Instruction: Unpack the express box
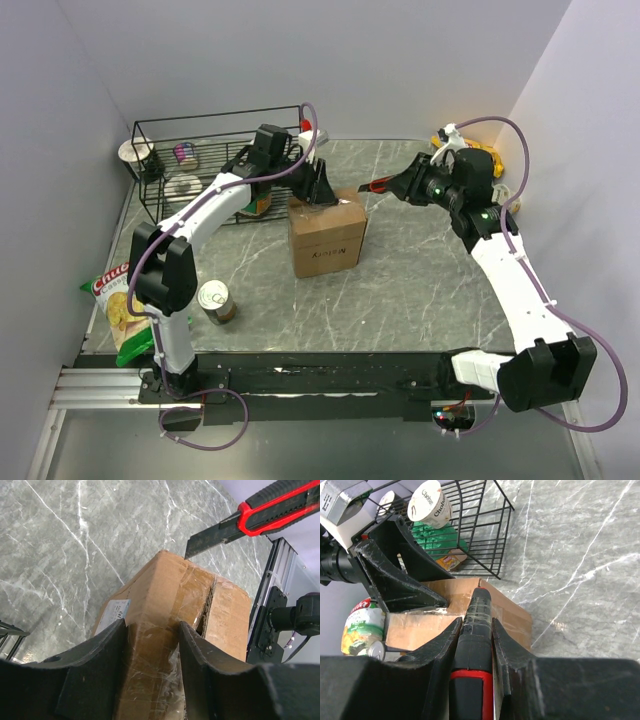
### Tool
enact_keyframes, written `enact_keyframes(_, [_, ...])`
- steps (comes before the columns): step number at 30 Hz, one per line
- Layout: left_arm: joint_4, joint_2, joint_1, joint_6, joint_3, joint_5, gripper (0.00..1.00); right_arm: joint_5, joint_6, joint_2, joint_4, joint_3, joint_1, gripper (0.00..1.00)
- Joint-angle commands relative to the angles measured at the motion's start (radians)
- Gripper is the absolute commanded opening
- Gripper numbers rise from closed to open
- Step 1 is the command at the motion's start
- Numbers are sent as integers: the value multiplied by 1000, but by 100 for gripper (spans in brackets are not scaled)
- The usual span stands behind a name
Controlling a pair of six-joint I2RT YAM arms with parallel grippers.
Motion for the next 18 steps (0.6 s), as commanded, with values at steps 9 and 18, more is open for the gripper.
enact_keyframes(9, [-48,19,-5,7,-20,-146,42,-29,-38,-56,-153,24,16,0])
enact_keyframes(18, [-54,29,4,1,-25,-164,35,-38,-62,-68,-213,29,16,0])
